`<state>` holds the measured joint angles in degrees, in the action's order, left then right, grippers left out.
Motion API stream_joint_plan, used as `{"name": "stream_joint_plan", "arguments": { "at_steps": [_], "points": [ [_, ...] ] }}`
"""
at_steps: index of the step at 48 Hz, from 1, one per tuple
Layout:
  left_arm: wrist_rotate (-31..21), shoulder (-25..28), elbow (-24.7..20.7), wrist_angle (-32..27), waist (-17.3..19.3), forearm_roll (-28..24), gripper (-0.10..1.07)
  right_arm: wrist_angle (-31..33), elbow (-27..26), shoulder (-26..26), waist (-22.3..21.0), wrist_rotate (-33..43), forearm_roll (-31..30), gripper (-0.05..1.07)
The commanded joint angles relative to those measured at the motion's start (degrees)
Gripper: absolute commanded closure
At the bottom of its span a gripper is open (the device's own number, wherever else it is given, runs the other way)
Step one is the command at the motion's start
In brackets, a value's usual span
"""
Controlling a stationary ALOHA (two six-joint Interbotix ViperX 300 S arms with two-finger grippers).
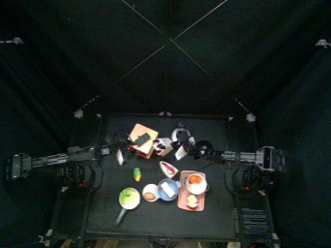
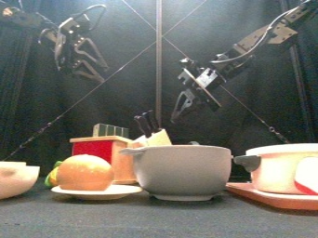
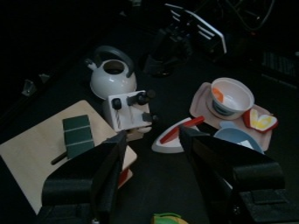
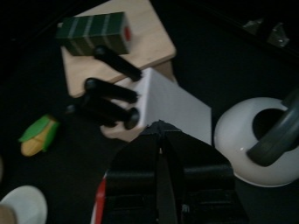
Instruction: Grab apple hal
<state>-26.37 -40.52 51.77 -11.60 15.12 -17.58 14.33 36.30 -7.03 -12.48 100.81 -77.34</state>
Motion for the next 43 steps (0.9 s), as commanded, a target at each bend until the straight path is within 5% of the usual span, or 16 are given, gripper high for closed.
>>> {"name": "stream_joint_plan", "arguments": {
  "at_steps": [1,8,24,43],
  "points": [
    [0.2,-1.1,1.6,1.4,-0.5,-0.4,0.11,-0.2,0.0,-3.9,3.5,-0.1,0.6,0.61],
    [0.4,-1.1,4.1,3.2,-1.9,-3.3,0.11,-0.2,1.2,-6.5,9.3,0.5,5.6,0.61],
    [0.6,-2.9,10.8,13.6,-3.0,-10.1,0.11,3.3,-0.2,-6.6,25.4,0.4,35.6,0.61],
    [0.4,-5.9,13.2,19.3,-3.2,-9.8,0.11,34.0,-6.7,-5.5,35.8,1.0,56.0,0.6]
  ]
}}
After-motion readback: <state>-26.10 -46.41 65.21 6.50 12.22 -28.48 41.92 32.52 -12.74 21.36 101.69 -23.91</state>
